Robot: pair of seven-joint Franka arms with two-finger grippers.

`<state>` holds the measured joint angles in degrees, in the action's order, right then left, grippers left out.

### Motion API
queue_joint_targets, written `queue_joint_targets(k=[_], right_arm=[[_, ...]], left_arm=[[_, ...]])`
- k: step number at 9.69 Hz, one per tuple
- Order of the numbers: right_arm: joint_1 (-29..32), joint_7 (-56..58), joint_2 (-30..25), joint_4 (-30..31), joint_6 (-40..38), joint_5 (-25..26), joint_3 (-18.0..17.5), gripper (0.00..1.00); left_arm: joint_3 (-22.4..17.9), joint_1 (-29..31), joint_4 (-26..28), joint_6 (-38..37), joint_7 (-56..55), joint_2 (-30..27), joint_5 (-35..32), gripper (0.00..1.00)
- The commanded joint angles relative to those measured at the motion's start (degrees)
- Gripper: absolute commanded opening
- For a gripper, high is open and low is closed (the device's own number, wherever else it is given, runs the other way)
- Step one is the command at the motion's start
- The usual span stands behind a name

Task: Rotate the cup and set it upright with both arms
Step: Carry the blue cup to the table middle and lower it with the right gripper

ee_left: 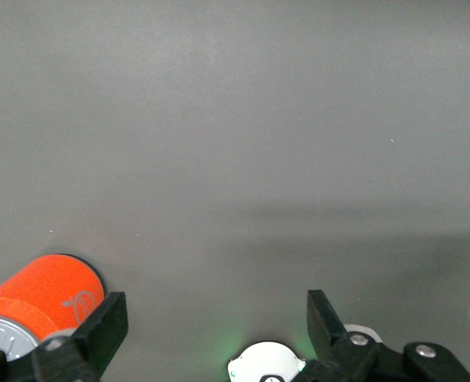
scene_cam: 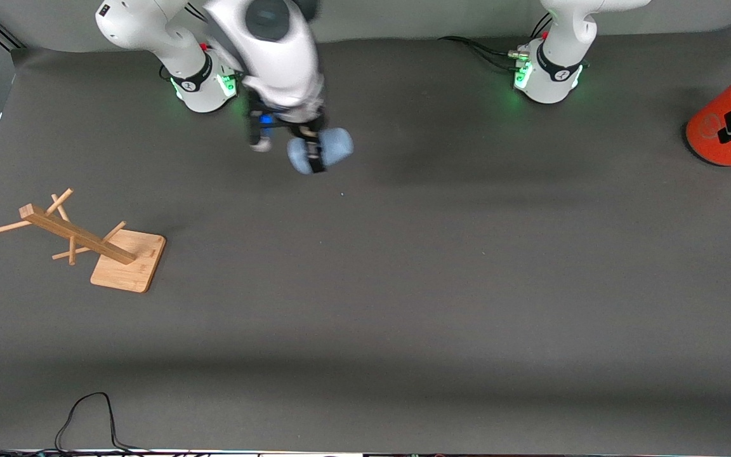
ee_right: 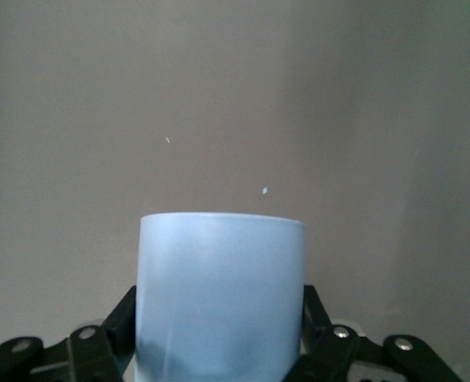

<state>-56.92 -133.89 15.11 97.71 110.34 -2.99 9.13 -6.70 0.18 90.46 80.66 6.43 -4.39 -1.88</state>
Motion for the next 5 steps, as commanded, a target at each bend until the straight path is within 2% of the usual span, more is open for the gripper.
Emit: queue_joint_targets(k=[1, 5], right_arm=[[-2.83, -10.38, 13.93, -14.61, -1.7, -0.44, 0.89, 0.39], [-5.83, -21.04, 28.17, -23.06, -1.7, -0.27, 0.8, 0.43]], left_arm=[[0.02, 0.18, 0.33, 0.03, 0.78, -0.35, 0.3, 1.0], [-0.07, 0.35, 0.33, 0.29, 0.87, -0.09, 0.3, 1.0]])
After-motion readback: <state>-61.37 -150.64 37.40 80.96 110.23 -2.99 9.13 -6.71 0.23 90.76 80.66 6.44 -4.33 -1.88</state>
